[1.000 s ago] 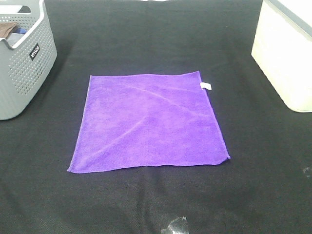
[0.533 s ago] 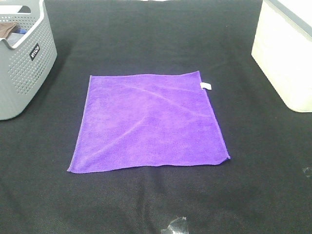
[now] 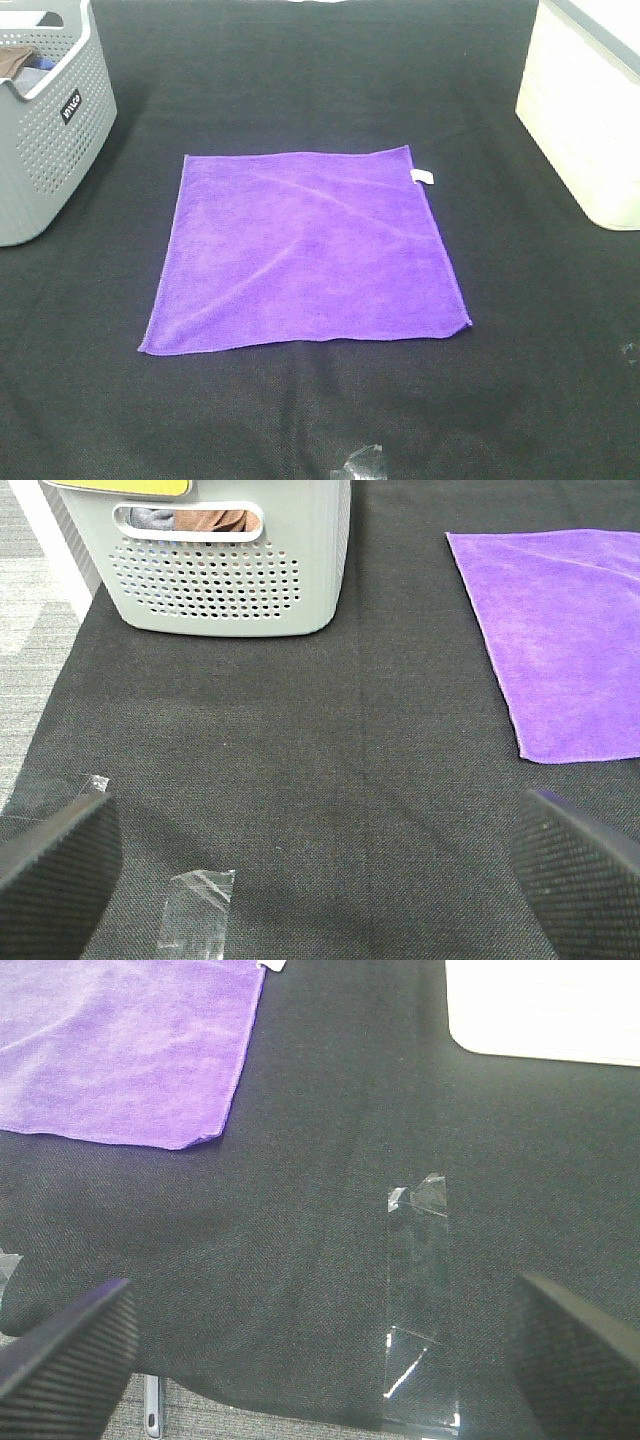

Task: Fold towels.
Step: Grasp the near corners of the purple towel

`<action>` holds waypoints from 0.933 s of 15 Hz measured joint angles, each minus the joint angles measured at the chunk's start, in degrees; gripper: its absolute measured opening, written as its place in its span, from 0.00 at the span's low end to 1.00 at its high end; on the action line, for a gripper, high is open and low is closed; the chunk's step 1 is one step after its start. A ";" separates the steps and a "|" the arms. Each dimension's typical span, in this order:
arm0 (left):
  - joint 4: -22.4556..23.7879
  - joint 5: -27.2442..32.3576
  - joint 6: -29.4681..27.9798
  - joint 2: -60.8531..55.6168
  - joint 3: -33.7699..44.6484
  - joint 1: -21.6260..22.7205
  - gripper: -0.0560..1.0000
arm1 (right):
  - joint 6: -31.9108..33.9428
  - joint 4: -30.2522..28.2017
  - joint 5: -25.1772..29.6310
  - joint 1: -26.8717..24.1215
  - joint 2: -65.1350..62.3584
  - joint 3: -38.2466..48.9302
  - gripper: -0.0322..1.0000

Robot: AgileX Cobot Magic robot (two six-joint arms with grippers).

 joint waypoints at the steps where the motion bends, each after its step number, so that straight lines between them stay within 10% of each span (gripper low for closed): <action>1: 0.00 0.00 0.00 0.00 0.00 0.00 0.99 | 0.00 0.00 0.00 0.00 0.00 0.00 0.96; 14: 0.00 0.00 0.00 0.00 0.00 0.00 0.99 | 0.00 0.00 0.00 0.00 0.00 0.00 0.96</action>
